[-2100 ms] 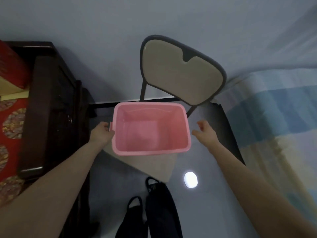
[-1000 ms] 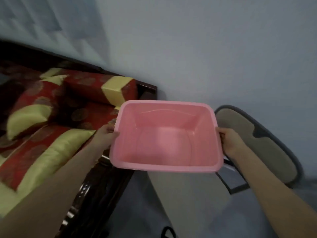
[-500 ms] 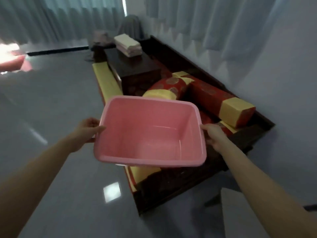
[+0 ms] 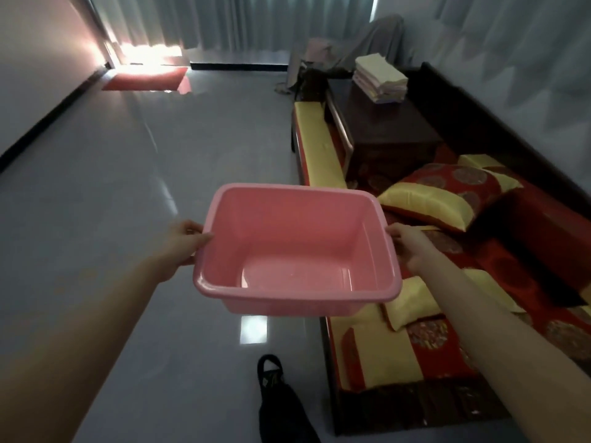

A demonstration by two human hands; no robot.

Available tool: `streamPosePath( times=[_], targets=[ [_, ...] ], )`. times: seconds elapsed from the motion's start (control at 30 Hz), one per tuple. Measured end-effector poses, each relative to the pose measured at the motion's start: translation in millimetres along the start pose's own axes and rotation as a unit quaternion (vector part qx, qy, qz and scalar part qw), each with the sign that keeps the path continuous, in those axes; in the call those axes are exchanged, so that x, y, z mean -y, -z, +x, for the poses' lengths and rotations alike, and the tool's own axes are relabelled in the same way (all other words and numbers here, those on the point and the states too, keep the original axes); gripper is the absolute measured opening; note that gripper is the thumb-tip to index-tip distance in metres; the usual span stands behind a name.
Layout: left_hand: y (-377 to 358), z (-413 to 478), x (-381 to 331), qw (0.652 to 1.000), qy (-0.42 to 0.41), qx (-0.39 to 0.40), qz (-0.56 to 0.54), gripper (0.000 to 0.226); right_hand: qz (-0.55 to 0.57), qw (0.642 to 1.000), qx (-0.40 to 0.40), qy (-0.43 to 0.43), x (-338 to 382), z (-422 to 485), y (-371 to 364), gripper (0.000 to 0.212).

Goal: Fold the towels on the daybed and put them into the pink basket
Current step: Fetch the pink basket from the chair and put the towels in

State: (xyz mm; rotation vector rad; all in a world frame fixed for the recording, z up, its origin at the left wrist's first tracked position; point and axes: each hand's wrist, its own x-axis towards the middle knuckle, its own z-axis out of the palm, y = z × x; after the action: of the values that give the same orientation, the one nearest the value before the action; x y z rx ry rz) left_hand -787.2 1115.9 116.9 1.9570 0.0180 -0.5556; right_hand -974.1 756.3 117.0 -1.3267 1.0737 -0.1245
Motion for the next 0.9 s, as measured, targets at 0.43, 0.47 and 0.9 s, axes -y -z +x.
streamPosePath(
  times=[0.43, 0.47, 0.9],
  targets=[
    [38.4, 251.6, -85.9, 0.998, 0.034, -0.011, 0.044, 0.022, -0.129, 0.991, -0.019, 0.035, 127.0, 212.4, -152.8, 0.016],
    [38.5, 271.7, -94.8, 0.999, 0.035, -0.007, 0.039, 0.021, -0.119, 0.992, -0.021, 0.029, 138.4, 227.0, -159.5, 0.015],
    [-5.2, 570.8, -246.0, 0.962, 0.175, 0.205, -0.042, 0.045, 0.111, 0.984, -0.087, -0.112, 259.9, 397.1, -169.6, 0.026]
  ],
)
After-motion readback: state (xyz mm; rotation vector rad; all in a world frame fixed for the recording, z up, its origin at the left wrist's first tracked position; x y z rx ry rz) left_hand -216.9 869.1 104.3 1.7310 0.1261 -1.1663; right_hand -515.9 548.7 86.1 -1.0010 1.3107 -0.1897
